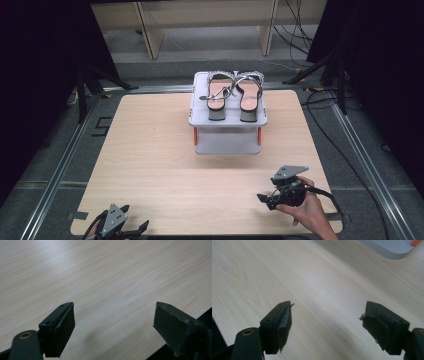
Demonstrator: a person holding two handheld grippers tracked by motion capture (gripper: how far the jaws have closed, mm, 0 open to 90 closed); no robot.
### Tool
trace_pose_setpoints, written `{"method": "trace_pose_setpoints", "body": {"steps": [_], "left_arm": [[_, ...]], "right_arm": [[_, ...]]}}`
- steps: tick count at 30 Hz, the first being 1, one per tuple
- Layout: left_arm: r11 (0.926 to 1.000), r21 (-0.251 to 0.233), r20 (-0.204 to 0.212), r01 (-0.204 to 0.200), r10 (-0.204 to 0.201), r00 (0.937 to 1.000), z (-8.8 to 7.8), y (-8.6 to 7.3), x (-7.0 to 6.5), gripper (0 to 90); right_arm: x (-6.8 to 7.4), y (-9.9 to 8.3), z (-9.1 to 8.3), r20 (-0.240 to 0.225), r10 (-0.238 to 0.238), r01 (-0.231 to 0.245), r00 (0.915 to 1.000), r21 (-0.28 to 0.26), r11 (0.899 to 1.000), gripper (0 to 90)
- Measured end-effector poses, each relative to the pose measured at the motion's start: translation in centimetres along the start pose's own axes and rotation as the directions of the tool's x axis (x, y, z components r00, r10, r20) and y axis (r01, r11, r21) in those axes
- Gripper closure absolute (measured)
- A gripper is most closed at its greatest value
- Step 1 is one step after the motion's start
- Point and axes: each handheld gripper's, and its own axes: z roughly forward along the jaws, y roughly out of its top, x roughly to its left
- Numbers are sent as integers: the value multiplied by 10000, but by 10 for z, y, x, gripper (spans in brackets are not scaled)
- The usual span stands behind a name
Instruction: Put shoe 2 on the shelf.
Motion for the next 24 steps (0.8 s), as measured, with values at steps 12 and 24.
{"method": "trace_pose_setpoints", "body": {"steps": [12,24], "left_arm": [[10000,-3,-10,0,0,10000,0,0,0,167],[10000,-16,0,-10,10,10000,0,0,0,167]], "right_arm": [[9,-22,6,-65,98,-96,9999,343,9994,234],[11,-24,7,-98,-289,295,9995,634,9976,224]]}}
